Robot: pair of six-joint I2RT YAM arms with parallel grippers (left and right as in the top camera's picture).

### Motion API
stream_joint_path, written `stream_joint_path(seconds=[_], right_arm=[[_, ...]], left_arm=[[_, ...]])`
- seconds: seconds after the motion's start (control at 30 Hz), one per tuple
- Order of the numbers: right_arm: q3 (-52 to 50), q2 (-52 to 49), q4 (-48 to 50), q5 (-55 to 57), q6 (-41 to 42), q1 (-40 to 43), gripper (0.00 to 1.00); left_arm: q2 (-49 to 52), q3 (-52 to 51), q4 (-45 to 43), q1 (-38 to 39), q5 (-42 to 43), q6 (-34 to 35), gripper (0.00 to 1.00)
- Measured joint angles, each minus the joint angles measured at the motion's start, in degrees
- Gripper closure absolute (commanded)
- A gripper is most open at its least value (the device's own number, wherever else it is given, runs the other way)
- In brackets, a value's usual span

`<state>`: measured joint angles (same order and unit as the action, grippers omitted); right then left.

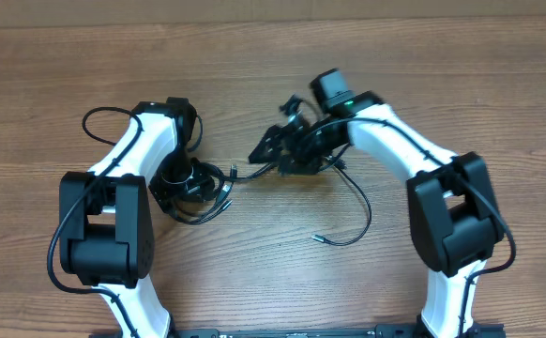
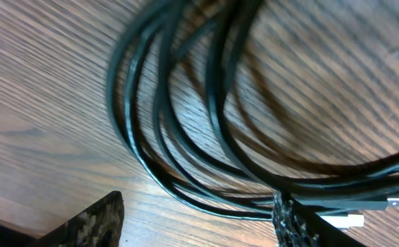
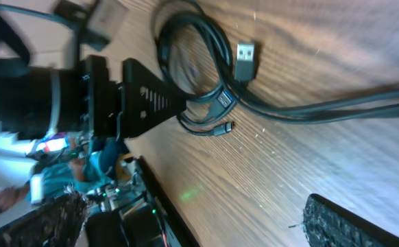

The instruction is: Untangle cables

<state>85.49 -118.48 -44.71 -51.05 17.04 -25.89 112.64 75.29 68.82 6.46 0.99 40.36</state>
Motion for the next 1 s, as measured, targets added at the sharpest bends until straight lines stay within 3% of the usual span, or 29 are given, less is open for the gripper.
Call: stream_joint_path(seconds=[0.37, 0.67, 0.8, 1.0], right_arm=[[-0.24, -0.44, 2.80, 18.60, 20.00, -10.23, 0.16], [-7.10, -0.44, 16.09, 27.74, 37.35, -12.85, 0.22], [-9.84, -0.31, 24.65, 30.18, 45.62, -12.83, 0.37], [-13.75, -0.33, 36.44, 34.75, 52.09, -12.87, 0.42]], left_arm=[[0.00, -1.88, -1.33, 1.51, 0.02, 0.00, 0.27], [0.00, -1.90, -1.81, -0.74, 3.34, -6.21, 0.24], [0.00, -1.90, -1.86, -1.25, 4.55, -8.37, 0.23], [0.00, -1.92, -2.73, -1.25, 5.27, -9.31, 0.22]])
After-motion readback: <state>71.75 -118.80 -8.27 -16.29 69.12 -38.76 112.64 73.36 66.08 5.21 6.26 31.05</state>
